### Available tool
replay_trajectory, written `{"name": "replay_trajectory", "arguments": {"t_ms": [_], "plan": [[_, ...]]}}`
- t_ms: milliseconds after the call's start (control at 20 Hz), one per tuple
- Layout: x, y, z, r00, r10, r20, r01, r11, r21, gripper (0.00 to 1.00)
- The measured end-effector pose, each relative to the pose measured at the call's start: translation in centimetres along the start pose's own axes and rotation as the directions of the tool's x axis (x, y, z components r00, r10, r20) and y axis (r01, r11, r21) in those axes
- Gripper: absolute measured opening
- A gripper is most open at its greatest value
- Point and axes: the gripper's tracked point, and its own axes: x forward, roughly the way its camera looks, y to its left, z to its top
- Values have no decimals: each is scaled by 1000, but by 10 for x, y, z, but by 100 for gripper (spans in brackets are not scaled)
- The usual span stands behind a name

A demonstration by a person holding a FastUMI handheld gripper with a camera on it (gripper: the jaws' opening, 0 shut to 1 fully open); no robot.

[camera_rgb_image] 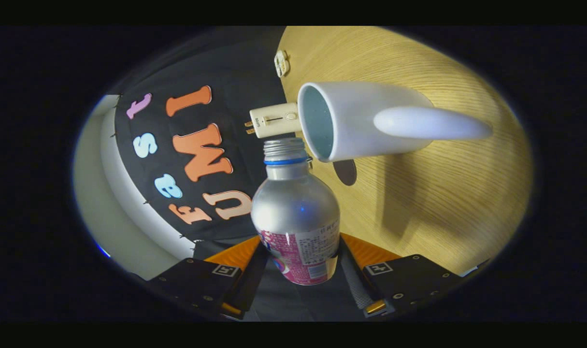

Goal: Take the bottle from table, then pour the juice into the cup, finally place the bottle on the coaster

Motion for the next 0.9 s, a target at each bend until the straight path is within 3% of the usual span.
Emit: {"name": "replay_trajectory", "arguments": {"t_ms": [900], "plan": [[-2, 13, 8, 997, 57, -42, -52, 991, 121, 79]]}}
